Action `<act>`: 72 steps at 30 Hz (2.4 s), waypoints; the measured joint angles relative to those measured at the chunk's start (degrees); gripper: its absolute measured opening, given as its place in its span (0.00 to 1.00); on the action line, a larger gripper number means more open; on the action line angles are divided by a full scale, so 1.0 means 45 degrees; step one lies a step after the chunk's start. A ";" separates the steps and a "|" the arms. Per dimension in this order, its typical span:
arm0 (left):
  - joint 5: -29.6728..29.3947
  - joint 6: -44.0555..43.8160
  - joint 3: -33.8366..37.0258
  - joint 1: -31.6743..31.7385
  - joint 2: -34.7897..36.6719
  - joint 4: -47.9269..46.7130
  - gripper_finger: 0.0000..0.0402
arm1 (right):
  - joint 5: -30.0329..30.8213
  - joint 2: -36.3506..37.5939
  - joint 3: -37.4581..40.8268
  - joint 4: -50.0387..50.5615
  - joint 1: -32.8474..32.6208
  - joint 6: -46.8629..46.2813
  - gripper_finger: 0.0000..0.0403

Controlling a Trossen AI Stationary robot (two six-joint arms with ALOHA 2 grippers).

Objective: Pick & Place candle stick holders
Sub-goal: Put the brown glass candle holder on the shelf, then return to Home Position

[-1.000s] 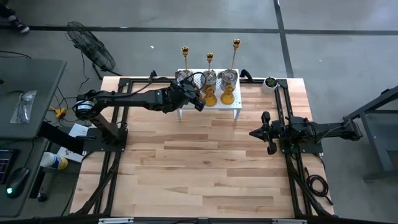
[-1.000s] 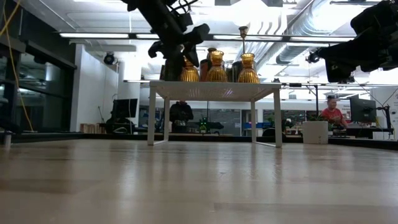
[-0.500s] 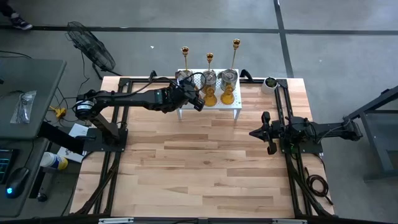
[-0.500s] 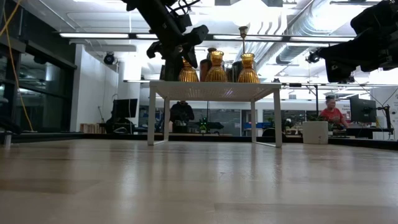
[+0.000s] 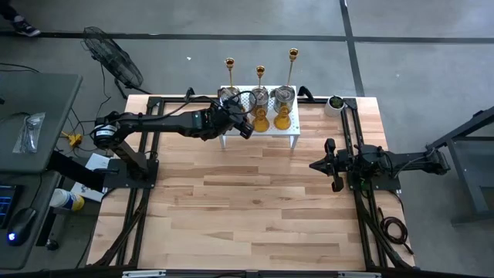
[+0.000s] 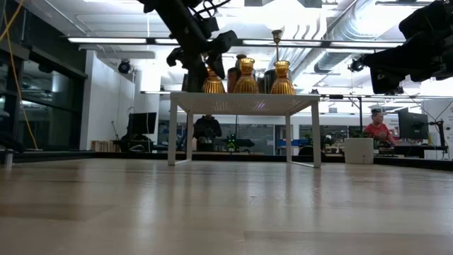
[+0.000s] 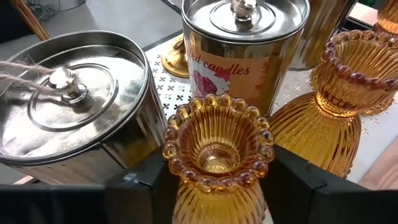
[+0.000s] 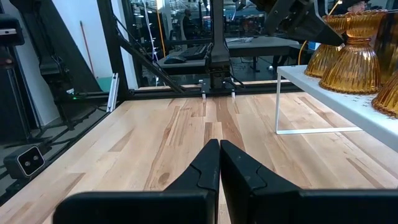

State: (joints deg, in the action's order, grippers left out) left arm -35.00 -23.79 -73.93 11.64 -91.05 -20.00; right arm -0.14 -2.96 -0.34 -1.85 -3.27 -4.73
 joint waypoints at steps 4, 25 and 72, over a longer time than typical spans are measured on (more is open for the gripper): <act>0.0000 0.0000 0.0000 -0.0005 0.0000 0.0021 0.56 | 0.0000 0.0000 0.0002 0.0000 0.0000 0.0003 0.01; 0.0173 0.1179 0.0075 -0.0960 0.1007 -0.0040 0.64 | 0.0000 0.0000 0.0001 -0.0008 0.0000 0.0001 0.01; 0.5667 0.2662 0.4991 -0.0845 0.5143 0.3945 0.64 | 0.0000 -0.0083 0.0003 0.0000 0.0000 0.0002 0.01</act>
State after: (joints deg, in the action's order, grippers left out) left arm -9.50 -11.81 -51.47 7.84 -67.90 -2.24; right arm -0.14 -3.33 -0.33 -1.85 -3.27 -4.72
